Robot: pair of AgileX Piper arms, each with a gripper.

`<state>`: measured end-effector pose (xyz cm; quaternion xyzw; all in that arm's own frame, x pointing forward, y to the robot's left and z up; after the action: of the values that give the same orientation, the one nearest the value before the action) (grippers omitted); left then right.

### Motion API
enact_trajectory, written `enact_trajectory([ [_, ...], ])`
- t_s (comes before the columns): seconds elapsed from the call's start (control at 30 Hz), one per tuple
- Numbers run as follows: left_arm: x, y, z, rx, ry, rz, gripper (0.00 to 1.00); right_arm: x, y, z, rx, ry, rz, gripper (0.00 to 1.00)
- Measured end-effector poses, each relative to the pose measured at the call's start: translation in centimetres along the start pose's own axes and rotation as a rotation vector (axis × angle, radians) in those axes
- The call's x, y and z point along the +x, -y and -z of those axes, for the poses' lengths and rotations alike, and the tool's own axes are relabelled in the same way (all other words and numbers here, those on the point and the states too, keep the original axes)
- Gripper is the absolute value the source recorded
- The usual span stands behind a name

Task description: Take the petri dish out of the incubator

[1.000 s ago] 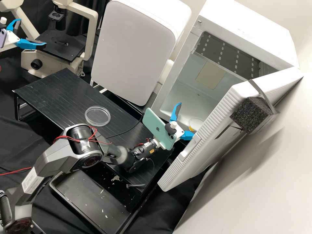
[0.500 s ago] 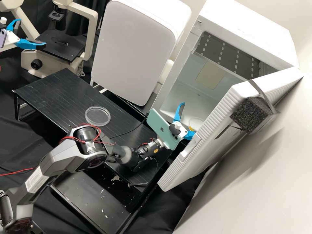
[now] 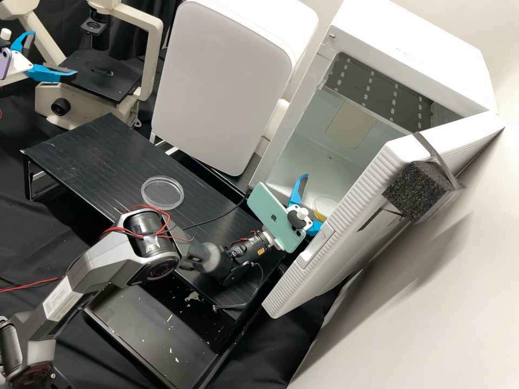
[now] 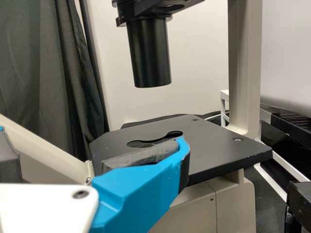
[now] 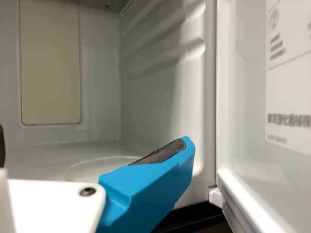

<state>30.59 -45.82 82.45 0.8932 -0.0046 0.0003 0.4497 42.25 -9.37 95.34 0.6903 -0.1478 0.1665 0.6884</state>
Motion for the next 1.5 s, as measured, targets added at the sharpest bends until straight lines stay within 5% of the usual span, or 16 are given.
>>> enact_trajectory([
  [0.63,0.0,0.0,0.0,0.0,0.0,0.0,1.0,0.69,-0.26,-0.46,-0.057,0.008,0.079,1.0],
  [0.67,0.0,0.0,0.0,0.0,0.0,0.0,1.0,0.67,-0.28,-0.49,-0.059,0.008,0.08,0.0],
  [0.97,0.0,0.0,0.0,0.0,0.0,0.0,1.0,0.82,-0.23,-0.47,-0.005,0.01,0.104,0.0],
  [1.5,0.0,0.0,0.0,0.0,0.0,0.0,1.0,0.81,-0.13,-0.41,-0.002,0.004,0.115,0.0],
])
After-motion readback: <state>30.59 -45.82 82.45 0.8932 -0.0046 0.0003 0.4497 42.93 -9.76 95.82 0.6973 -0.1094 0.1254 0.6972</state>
